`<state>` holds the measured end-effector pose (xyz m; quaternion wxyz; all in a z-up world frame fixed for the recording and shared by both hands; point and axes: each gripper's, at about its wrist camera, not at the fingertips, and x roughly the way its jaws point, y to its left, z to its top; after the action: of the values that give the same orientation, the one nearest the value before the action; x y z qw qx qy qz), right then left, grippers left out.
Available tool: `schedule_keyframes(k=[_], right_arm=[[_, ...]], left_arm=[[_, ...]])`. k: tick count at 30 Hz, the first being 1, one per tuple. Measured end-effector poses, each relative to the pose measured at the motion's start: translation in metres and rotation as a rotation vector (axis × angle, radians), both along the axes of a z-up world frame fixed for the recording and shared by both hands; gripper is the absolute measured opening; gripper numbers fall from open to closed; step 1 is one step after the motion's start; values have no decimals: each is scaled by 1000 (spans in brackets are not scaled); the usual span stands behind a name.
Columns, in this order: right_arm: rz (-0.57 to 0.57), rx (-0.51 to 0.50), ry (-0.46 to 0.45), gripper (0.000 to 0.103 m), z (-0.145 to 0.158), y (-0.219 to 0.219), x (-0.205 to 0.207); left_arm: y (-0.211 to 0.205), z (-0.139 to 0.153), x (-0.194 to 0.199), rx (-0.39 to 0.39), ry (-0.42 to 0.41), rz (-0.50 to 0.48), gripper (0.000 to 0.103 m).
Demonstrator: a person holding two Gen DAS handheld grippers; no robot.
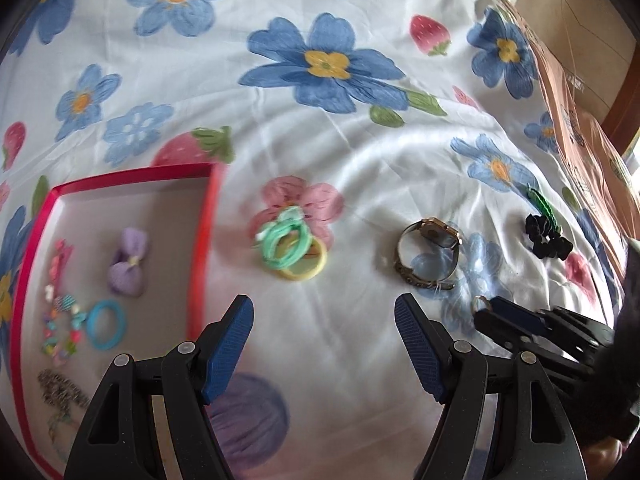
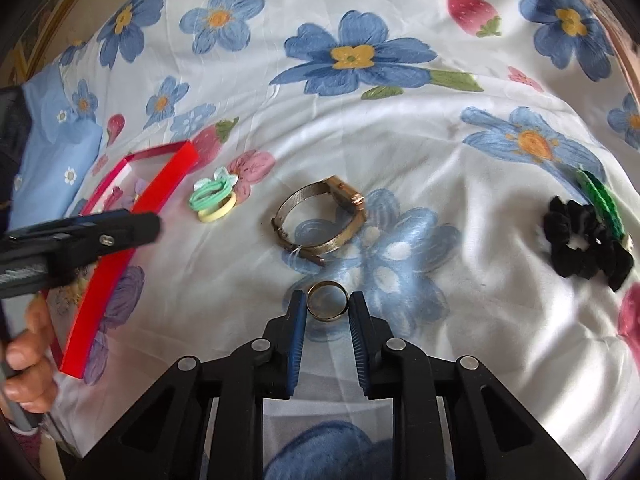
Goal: Organize jewelry
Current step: 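Grasp the gold watch with the left tool while the right tool grasps the gold ring, then carry the gold watch and gold ring over the box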
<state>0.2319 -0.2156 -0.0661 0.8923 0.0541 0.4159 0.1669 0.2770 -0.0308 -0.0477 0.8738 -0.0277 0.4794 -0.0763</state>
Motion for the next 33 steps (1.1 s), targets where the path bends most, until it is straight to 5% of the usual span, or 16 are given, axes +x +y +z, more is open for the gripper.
schedule_keyframes(k=[11, 20, 33], right_arm=[[-73, 82, -15, 22, 10, -37, -10], [-89, 124, -16, 22, 12, -47, -12], [-69, 143, -21, 22, 17, -37, -24]], left_arm=[[-45, -29, 58, 22, 22, -63, 68], [-71, -52, 80, 52, 55, -134, 3], [-36, -28, 25, -32, 20, -98, 2]])
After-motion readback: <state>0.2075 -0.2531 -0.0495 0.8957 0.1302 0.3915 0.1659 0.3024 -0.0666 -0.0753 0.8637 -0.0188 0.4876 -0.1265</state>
